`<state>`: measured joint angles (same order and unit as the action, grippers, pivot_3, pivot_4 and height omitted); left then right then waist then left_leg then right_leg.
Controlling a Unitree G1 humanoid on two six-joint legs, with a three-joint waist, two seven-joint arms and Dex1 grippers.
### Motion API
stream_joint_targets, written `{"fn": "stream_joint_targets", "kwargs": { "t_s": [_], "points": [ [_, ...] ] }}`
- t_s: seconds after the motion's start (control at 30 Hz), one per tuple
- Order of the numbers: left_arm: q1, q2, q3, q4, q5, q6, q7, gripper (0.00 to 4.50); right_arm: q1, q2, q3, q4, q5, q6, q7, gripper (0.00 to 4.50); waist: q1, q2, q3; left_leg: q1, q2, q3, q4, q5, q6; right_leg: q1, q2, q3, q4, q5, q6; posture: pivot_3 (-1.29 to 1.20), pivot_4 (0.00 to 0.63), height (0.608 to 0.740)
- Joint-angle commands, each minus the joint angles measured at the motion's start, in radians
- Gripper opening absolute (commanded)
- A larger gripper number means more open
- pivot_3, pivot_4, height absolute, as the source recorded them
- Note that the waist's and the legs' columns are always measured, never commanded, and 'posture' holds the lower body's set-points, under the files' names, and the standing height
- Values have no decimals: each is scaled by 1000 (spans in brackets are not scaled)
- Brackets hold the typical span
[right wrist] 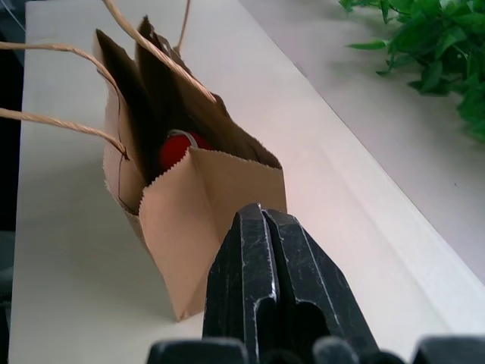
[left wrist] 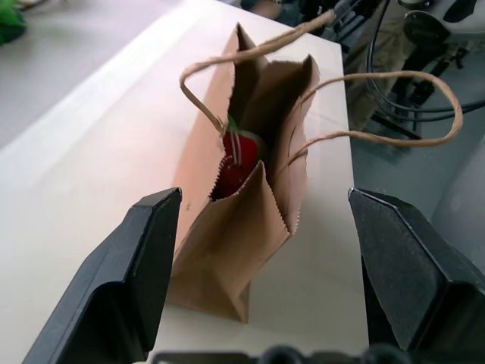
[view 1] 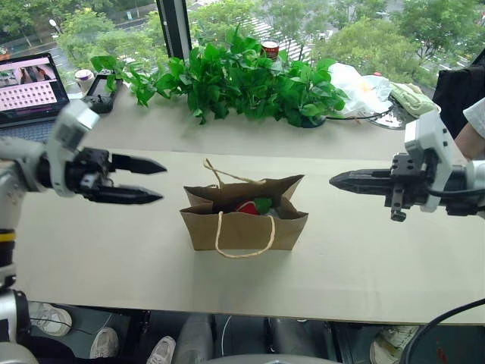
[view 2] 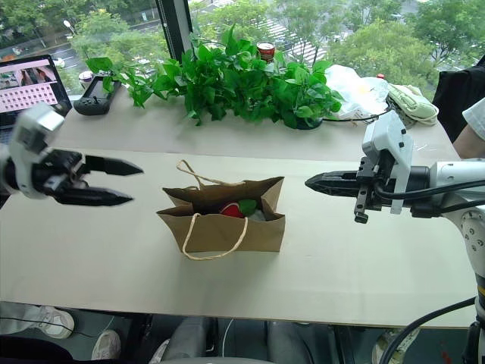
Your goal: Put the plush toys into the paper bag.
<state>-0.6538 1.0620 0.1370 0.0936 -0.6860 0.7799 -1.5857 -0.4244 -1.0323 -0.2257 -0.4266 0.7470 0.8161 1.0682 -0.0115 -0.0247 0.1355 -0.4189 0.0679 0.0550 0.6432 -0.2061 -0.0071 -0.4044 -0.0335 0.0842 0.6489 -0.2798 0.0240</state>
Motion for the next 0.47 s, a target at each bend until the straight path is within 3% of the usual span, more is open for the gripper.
{"fn": "stream_joint_targets", "kwargs": {
  "t_s": [0.03, 0.47],
  "points": [
    [2, 7, 20, 5, -17, 4, -1, 3770, -27, 2, 1, -9, 15, -20, 7, 0, 0, 0, 0, 0, 0, 0, 0, 0, 0, 0, 0, 0, 0, 0, 0, 0, 150, 717],
    [36, 0, 26, -20, -26, -10, 9, 3770, -40, -1, 19, 12, 4, -34, 18, 0, -1, 0, 0, -1, 0, 0, 0, 0, 0, -1, 0, 0, 1, 0, -1, 0, 150, 717]
  ]
}}
